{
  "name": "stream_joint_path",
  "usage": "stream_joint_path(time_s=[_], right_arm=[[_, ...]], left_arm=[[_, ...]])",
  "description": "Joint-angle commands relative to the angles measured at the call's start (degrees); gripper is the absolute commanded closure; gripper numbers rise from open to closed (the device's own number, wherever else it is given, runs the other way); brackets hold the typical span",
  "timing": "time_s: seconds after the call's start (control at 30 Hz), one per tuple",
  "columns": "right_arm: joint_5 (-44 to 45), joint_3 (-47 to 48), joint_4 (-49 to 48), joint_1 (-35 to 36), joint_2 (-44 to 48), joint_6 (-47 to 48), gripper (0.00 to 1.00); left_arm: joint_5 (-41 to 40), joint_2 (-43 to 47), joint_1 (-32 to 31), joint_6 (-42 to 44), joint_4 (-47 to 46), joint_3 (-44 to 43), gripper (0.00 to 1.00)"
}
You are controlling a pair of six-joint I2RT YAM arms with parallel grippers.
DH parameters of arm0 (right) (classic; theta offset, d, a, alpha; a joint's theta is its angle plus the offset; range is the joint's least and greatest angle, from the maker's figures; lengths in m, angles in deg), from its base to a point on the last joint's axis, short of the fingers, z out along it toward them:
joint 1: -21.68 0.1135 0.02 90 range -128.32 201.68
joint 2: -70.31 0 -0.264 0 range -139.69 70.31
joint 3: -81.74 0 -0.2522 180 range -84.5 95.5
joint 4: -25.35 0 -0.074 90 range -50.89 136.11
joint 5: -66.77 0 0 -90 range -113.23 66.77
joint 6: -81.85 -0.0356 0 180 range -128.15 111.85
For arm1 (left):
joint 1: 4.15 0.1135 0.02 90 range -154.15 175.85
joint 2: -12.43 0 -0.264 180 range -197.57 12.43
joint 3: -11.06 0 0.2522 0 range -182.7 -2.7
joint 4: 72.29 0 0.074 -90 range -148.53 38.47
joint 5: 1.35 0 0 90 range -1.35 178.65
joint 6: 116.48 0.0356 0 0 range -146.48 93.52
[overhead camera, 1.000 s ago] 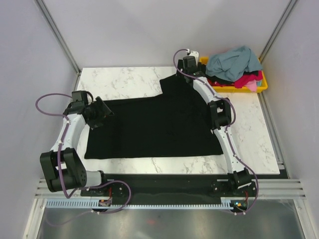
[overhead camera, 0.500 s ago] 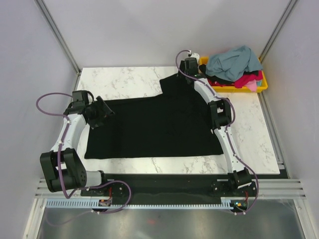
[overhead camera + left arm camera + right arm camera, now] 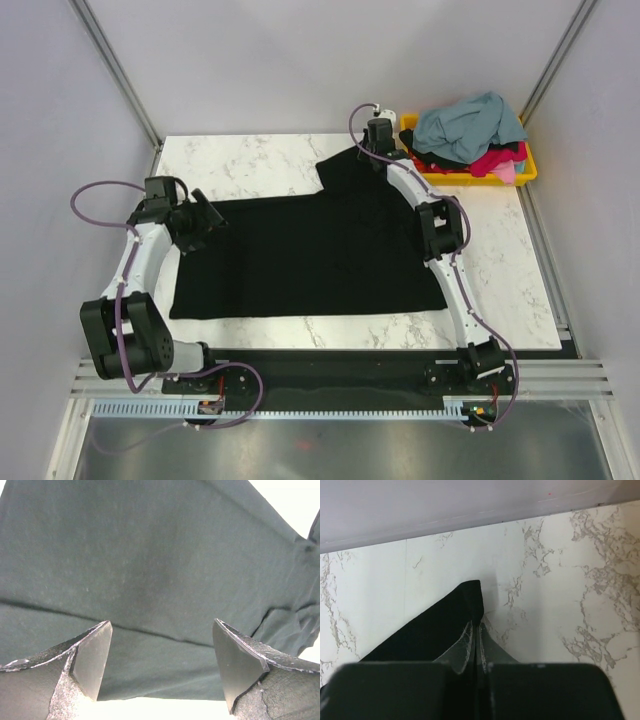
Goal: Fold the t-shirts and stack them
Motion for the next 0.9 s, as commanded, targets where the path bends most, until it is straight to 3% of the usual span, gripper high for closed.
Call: stream_joint_path(time_s=[0.0,0.13,0.3,0.4,0.57,0.87], right_arm=[[2.01,-3.33,-2.44,-1.15,5.50,1.54,1.00],[2.28,-17.45,-10.33,-2.64,14.47,-0.30,1.00],[-2.64,-21.70,-11.15,-3.61,19.40,-2.76,1.00],[-4.40,-24.07,-11.32,-3.87,21.43,-4.25,1.00],[-7.38,-28.21,-12.90,-3.79,24.33,-6.10,1.00],[-9.32,-32.08,-13.08,-4.31,25.48,-6.81,1.00]], left_arm=[[-3.61,-4.07,-0.29,0.40,0.38,-7.15,0.12],[-8.88,-12.07,-0.03,0.56,3.03,-19.34,0.12],[-21.70,-22.60,0.67,2.59,5.57,-31.84,0.16],[-22.17,-27.54,1.29,1.71,7.07,-36.24,0.18],[-21.38,-37.30,1.29,0.66,6.90,-39.42,0.21],[-23.57,-42.41,1.29,-1.10,5.93,-39.16,0.30]])
